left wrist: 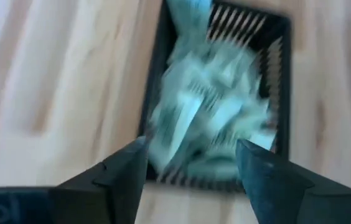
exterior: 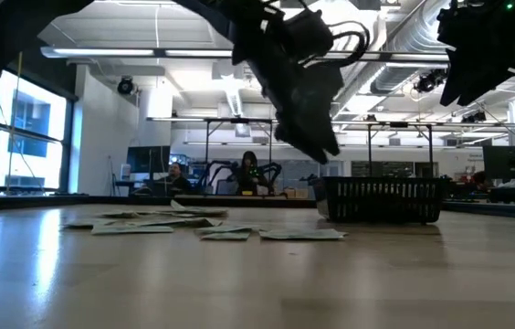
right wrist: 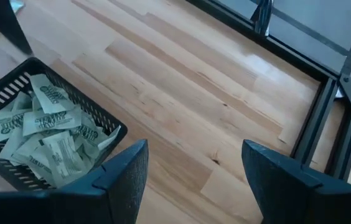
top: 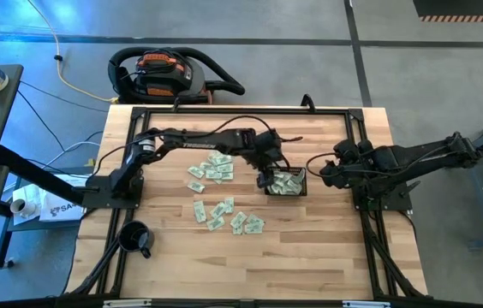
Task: Pick and place Stevia / Truvia into bins
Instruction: Put the green stevia packet into the black bin
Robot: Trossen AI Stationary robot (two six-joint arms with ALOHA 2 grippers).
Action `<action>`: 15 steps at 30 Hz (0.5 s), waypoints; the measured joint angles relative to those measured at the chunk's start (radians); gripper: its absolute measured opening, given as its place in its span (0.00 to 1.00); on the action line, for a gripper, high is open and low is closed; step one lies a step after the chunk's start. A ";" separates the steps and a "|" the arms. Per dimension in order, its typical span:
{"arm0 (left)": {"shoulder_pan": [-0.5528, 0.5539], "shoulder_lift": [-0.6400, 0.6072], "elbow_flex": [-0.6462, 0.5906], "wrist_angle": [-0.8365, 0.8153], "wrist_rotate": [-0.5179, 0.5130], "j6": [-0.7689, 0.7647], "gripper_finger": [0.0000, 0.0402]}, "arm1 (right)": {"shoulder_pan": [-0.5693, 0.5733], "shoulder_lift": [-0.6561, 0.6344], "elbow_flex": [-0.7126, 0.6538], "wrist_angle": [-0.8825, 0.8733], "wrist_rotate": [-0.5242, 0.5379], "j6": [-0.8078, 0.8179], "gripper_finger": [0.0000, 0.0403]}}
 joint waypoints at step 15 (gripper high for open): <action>0.287 -0.001 0.065 -0.595 -0.195 -0.136 0.51 | 0.000 0.000 0.000 -0.001 0.034 -0.018 0.62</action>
